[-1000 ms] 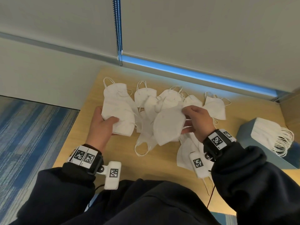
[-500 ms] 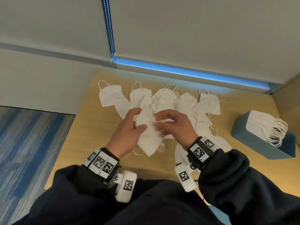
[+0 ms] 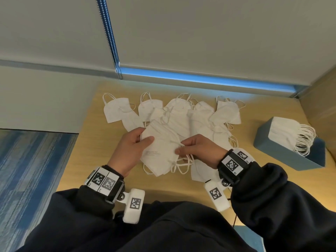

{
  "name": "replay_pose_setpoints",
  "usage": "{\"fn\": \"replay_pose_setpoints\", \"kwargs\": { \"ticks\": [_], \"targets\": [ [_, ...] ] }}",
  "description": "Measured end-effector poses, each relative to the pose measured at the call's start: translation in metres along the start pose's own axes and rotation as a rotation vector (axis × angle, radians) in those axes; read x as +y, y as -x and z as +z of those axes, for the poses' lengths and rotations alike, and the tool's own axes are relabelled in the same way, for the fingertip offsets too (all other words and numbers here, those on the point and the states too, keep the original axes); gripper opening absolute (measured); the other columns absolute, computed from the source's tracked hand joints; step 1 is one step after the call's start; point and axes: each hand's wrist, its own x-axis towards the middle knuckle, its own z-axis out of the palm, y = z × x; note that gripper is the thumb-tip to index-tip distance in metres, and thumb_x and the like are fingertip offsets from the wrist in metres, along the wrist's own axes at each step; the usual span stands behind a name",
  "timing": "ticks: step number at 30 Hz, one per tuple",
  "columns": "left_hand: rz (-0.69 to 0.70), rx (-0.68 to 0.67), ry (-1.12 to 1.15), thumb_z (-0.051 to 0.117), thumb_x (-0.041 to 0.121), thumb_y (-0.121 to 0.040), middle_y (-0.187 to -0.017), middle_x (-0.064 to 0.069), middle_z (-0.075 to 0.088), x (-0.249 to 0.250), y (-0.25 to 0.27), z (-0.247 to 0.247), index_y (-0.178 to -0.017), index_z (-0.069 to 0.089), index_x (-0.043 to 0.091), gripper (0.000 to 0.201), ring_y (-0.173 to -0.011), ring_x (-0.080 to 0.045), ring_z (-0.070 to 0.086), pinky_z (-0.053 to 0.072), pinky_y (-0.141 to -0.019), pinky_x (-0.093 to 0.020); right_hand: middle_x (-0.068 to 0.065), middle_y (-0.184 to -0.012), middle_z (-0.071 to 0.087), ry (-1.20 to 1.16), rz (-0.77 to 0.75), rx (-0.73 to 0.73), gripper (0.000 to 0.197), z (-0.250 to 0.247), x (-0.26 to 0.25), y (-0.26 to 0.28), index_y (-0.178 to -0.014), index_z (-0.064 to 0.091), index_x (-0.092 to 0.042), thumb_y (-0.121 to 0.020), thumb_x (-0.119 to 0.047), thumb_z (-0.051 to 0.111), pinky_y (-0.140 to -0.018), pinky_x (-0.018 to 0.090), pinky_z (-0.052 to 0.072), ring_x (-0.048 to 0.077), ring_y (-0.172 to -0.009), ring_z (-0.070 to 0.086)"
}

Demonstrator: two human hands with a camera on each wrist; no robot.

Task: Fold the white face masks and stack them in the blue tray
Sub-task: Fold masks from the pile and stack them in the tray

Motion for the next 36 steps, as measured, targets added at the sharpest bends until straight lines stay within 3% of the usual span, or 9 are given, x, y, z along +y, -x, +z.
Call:
{"fn": "replay_pose_setpoints", "kwargs": {
  "ticks": [5,8,11,14,18,21,24,29,36],
  "targets": [
    [-0.052,-0.048,-0.072,0.069,-0.002,-0.092,-0.107,-0.005,0.079,-0.009,-0.005,0.004,-0.121,0.066,0.014,0.033,-0.103,-0.026,0.074,0.062,-0.082,-0.043,0.027,-0.092,0.069,-0.495,-0.030,0.173,0.030,-0.024,0.011,0.012,-0.064,0.057,-0.003,-0.093,-0.004,0.050,-0.083,0.040,0.056,0.035,-0.087,0.067],
    [-0.053,-0.106,-0.094,0.068,-0.006,-0.090,-0.111,-0.003,0.078,-0.009,-0.006,0.020,-0.129,0.062,0.015,0.044,-0.103,-0.023,0.074,0.062,-0.078,-0.035,0.014,-0.065,0.051,-0.766,0.006,0.198,0.030,-0.034,0.017,0.019,-0.065,0.047,-0.011,-0.095,-0.012,0.048,-0.064,0.035,0.056,0.029,-0.059,0.055],
    [-0.033,-0.136,-0.103,0.067,-0.005,-0.092,-0.113,-0.002,0.078,-0.006,-0.011,0.044,-0.131,0.062,0.016,0.045,-0.104,-0.020,0.074,0.062,-0.078,-0.034,0.001,-0.059,0.031,-0.536,0.005,0.308,0.029,-0.043,0.029,0.019,-0.073,0.048,-0.016,-0.092,-0.021,0.068,-0.050,0.028,0.033,0.020,-0.053,0.028],
    [-0.017,-0.150,-0.113,0.067,-0.005,-0.092,-0.112,-0.003,0.078,-0.002,-0.016,0.068,-0.129,0.062,0.014,0.042,-0.104,-0.020,0.074,0.062,-0.077,-0.032,-0.002,-0.061,0.041,-0.230,0.028,0.332,0.028,-0.066,0.043,0.025,-0.090,0.065,-0.013,-0.079,-0.027,0.086,-0.052,0.028,0.031,0.013,-0.051,0.034],
    [-0.023,-0.182,-0.171,0.066,-0.004,-0.093,-0.109,-0.002,0.079,0.001,-0.023,0.098,-0.124,0.063,0.014,0.036,-0.101,-0.021,0.075,0.062,-0.081,-0.039,0.003,-0.062,0.049,-0.115,0.040,0.246,0.018,-0.097,0.053,0.043,-0.070,0.068,-0.013,-0.085,-0.014,0.078,-0.056,0.028,0.037,0.016,-0.057,0.043],
    [-0.002,-0.248,-0.278,0.068,0.000,-0.092,-0.109,0.001,0.078,-0.002,-0.029,0.119,-0.123,0.061,0.022,0.038,-0.102,-0.019,0.074,0.060,-0.084,-0.044,0.018,-0.082,0.067,-0.467,0.062,0.275,0.023,-0.131,0.056,0.062,-0.069,0.062,-0.007,-0.092,-0.007,0.057,-0.074,0.037,0.056,0.031,-0.082,0.067],
    [-0.022,-0.293,-0.262,0.070,-0.001,-0.092,-0.111,0.000,0.078,-0.001,-0.033,0.148,-0.130,0.056,0.023,0.046,-0.104,-0.021,0.074,0.061,-0.083,-0.040,0.015,-0.065,0.051,-0.819,0.051,0.169,0.023,-0.159,0.056,0.085,-0.064,0.049,-0.011,-0.087,-0.011,0.049,-0.072,0.044,0.060,0.033,-0.064,0.060],
    [0.012,-0.353,-0.188,0.067,-0.001,-0.093,-0.111,-0.007,0.078,0.011,-0.042,0.212,-0.132,0.059,0.017,0.043,-0.101,-0.028,0.075,0.063,-0.080,-0.047,0.001,-0.052,0.023,-0.547,0.007,0.290,0.017,-0.193,0.065,0.114,-0.072,0.050,-0.012,-0.083,-0.022,0.058,-0.050,0.029,0.030,0.018,-0.047,0.023],
    [0.107,-0.384,-0.250,0.064,0.001,-0.096,-0.109,-0.006,0.078,0.020,-0.053,0.291,-0.126,0.061,0.016,0.034,-0.099,-0.026,0.075,0.061,-0.084,-0.050,-0.010,-0.064,0.069,-0.013,-0.111,0.475,0.006,-0.244,0.094,0.144,-0.092,0.074,-0.010,-0.088,-0.010,0.077,-0.052,0.014,0.043,-0.002,-0.054,0.057]
  ]
}}
